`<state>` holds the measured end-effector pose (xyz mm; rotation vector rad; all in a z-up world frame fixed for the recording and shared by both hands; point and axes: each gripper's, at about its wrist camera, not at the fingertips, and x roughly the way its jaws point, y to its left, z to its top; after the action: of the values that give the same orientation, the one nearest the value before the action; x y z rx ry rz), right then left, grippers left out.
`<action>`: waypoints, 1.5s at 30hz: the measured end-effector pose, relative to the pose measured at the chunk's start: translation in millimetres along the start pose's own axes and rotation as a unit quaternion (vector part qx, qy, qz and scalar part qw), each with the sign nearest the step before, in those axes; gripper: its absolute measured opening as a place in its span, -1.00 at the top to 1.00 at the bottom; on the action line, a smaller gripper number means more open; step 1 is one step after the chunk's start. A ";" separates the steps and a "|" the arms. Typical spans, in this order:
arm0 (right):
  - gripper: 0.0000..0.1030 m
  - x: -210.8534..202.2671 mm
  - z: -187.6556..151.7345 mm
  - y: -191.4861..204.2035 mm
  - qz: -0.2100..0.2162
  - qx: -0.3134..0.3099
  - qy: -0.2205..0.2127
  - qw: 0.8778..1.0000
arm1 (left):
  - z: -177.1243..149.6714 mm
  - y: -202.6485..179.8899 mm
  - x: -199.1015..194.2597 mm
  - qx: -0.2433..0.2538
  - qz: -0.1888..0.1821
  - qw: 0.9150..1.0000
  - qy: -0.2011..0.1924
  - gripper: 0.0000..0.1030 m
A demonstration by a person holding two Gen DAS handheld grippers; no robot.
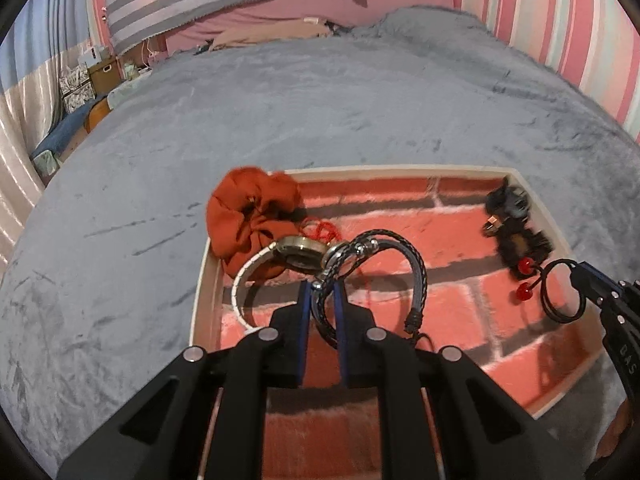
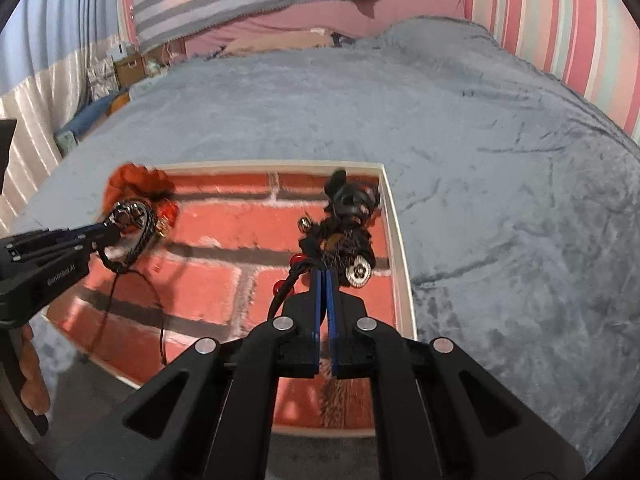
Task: Organize jewelry
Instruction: 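Carry both items into the tray and open both tools, then move both tools toward the wooden bead bracelet and cream scrunchie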
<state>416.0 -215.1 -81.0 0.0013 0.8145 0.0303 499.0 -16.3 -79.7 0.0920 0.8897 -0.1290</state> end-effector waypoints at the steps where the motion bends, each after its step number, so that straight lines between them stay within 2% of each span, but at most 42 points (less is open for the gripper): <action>1: 0.93 5.9 -2.0 -0.4 -0.004 -0.003 0.005 1.000 | -1.7 -1.3 6.6 0.005 0.007 1.000 0.004 0.77; 4: 0.93 20.4 -6.4 -4.1 -0.008 0.002 0.016 1.000 | -6.1 -2.4 17.7 0.007 0.014 1.000 0.010 0.76; 12: 0.89 33.3 -17.5 -14.8 0.009 0.029 0.043 0.999 | -12.3 -6.1 14.5 0.017 0.025 1.000 -0.002 0.73; 13: 0.71 32.8 -17.3 -16.3 0.010 0.031 0.043 0.999 | -13.9 -5.4 13.0 0.015 0.022 1.000 -0.001 0.69; 14: 0.58 32.2 -18.2 -18.0 0.012 0.035 0.044 0.998 | -14.7 -4.8 11.8 0.014 0.019 1.000 0.000 0.52; 15: 0.35 31.0 -18.7 -19.7 0.017 0.040 0.045 0.998 | -16.1 -4.7 9.3 0.014 0.018 1.000 -0.001 0.38; 16: 0.24 29.0 -18.5 -21.4 0.022 0.044 0.044 0.998 | -18.4 -4.6 4.7 0.014 0.022 1.000 -0.009 0.10; 17: 0.23 25.9 -18.8 -22.4 0.023 0.047 0.042 0.998 | -20.4 -4.8 -0.7 0.014 0.027 0.999 -0.019 -0.01; 20: 0.05 11.3 -17.9 -25.5 0.032 0.049 0.028 0.998 | -24.9 -5.2 -12.7 0.014 0.019 0.999 -0.023 -0.01; 21: -0.11 4.4 -17.3 -26.8 0.035 0.050 0.021 0.998 | -25.4 -5.0 -15.7 0.014 0.015 1.000 -0.024 -0.03; 25: -0.43 -26.1 -19.0 -33.8 0.039 0.050 -0.006 0.998 | -31.8 -3.2 -47.2 0.010 0.012 0.998 -0.057 -0.45; 26: -0.49 -31.6 -19.3 -35.7 0.039 0.051 -0.009 0.998 | -33.7 -1.9 -56.1 0.007 0.010 0.998 -0.063 -0.51; 28: -0.78 -49.8 -25.9 -41.5 0.039 0.055 -0.020 0.998 | -38.0 -0.2 -72.1 0.006 0.006 0.998 -0.070 -0.65; 30: -0.91 -66.9 -34.9 -45.9 0.031 0.054 -0.030 0.998 | -46.3 1.9 -89.8 0.005 0.011 0.997 -0.081 -0.73; 32: -0.91 -84.7 -49.9 -50.7 0.022 0.045 -0.036 0.998 | -59.4 3.2 -109.4 0.007 0.014 0.995 -0.095 -0.76; 39: -0.92 -129.8 -100.6 -64.7 -0.002 0.035 -0.043 0.998 | -109.1 -1.7 -163.8 0.017 0.018 0.994 -0.103 -0.81; 45: -0.91 -165.4 -143.2 -67.9 -0.015 0.034 -0.051 0.998 | -159.2 -9.0 -200.9 -0.002 0.002 0.995 -0.101 -0.84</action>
<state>200.2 -289.1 -59.9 0.0548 0.7122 -0.0266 250.2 10.9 -23.2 0.0756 0.6882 -0.1305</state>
